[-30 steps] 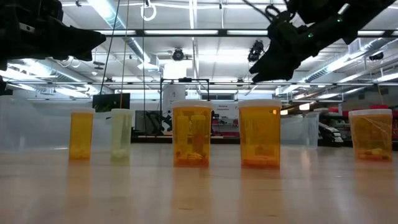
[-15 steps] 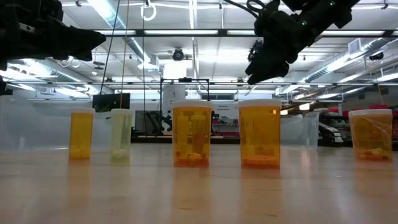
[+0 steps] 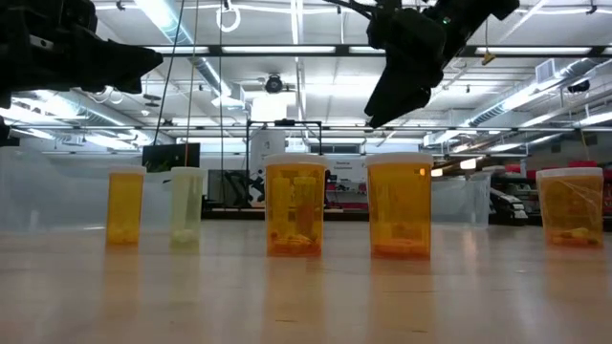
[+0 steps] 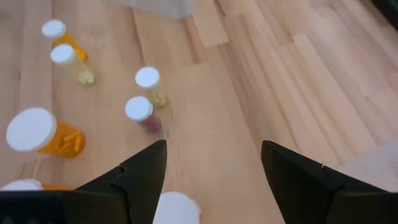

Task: Pick and place medicine bottles into bin by pill shape (circle, oval)
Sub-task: Put the large orange pill bottle into the right transparent bin

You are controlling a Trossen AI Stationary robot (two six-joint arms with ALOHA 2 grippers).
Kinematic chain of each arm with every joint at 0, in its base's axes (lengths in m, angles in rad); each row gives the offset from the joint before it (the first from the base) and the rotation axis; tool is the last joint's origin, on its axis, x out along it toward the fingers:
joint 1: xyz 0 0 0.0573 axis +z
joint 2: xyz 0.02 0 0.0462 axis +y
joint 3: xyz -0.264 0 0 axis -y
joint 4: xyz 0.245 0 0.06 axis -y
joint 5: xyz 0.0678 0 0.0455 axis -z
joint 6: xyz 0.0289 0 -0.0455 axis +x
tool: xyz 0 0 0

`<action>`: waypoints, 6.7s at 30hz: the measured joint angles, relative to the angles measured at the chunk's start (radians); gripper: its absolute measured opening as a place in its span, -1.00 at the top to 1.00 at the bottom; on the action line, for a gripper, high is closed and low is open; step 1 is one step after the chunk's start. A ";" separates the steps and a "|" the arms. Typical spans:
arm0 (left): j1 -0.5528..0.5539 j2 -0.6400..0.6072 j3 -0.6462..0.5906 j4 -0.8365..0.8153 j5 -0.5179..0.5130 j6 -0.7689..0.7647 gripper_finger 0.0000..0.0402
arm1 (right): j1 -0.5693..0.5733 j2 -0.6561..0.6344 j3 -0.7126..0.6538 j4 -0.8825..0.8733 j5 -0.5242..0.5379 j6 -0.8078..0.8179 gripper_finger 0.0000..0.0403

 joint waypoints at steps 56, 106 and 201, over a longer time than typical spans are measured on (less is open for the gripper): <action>0.000 0.000 0.000 0.000 0.000 0.000 0.58 | 0.320 0.134 0.066 -0.683 -0.159 0.608 -0.60; 0.000 0.000 0.000 0.000 0.000 0.000 0.59 | 0.249 0.135 -0.135 -0.436 -0.168 0.554 -0.11; 0.000 0.000 0.000 0.000 0.000 0.000 0.58 | -0.728 0.135 0.017 -0.488 -0.119 -0.229 -0.27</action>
